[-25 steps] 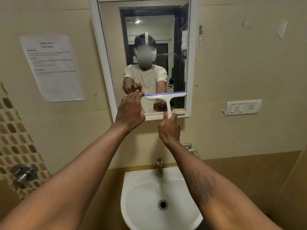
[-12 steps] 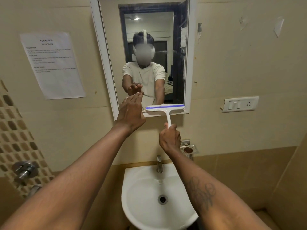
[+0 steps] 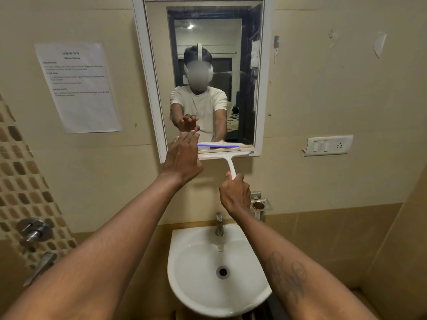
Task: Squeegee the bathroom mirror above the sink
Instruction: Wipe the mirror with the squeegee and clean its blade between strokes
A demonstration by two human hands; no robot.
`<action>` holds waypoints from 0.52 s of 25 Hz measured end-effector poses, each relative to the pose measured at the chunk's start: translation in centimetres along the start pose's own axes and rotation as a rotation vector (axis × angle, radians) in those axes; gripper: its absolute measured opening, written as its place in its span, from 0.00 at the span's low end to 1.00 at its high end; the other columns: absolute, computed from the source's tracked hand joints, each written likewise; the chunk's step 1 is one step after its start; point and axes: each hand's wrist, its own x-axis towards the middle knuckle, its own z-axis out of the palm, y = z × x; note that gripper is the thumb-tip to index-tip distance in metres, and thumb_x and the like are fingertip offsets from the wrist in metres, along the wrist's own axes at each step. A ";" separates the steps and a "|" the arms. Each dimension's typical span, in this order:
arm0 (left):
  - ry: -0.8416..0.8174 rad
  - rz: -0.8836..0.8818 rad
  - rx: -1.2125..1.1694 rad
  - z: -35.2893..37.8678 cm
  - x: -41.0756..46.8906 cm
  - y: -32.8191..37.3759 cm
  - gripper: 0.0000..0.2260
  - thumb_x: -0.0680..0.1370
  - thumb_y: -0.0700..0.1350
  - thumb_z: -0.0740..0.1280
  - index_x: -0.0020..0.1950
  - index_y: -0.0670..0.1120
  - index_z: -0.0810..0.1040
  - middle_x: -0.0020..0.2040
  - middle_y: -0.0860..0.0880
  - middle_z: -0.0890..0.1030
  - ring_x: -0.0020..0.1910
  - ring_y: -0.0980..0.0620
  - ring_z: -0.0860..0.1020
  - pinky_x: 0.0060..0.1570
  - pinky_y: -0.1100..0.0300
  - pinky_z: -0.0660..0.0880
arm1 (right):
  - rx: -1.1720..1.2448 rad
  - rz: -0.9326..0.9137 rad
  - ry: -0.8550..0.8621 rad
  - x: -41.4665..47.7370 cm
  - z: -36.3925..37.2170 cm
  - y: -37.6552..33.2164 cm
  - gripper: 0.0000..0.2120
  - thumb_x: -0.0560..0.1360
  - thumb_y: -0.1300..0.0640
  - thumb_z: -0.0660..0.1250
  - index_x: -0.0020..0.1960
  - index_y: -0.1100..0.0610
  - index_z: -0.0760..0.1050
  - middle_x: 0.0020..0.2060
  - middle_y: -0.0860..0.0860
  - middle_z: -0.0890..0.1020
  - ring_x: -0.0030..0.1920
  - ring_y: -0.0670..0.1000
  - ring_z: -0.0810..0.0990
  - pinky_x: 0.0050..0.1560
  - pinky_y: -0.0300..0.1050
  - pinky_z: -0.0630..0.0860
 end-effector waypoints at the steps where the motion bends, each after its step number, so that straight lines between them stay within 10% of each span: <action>1: -0.006 -0.001 0.009 -0.1 -0.2 -0.2 0.32 0.71 0.38 0.64 0.76 0.39 0.67 0.76 0.41 0.70 0.76 0.43 0.67 0.77 0.45 0.62 | -0.005 -0.002 -0.007 -0.9 0.2 0.4 0.18 0.84 0.42 0.52 0.54 0.56 0.69 0.39 0.53 0.74 0.39 0.59 0.72 0.38 0.50 0.67; 13: 0.164 -0.071 0.072 -5.1 0.6 -4.3 0.26 0.70 0.37 0.64 0.70 0.40 0.72 0.68 0.42 0.76 0.70 0.41 0.73 0.74 0.44 0.66 | 0.271 -0.340 0.200 1.7 -2.4 -12.9 0.20 0.85 0.43 0.56 0.64 0.60 0.69 0.39 0.53 0.77 0.37 0.56 0.75 0.36 0.49 0.70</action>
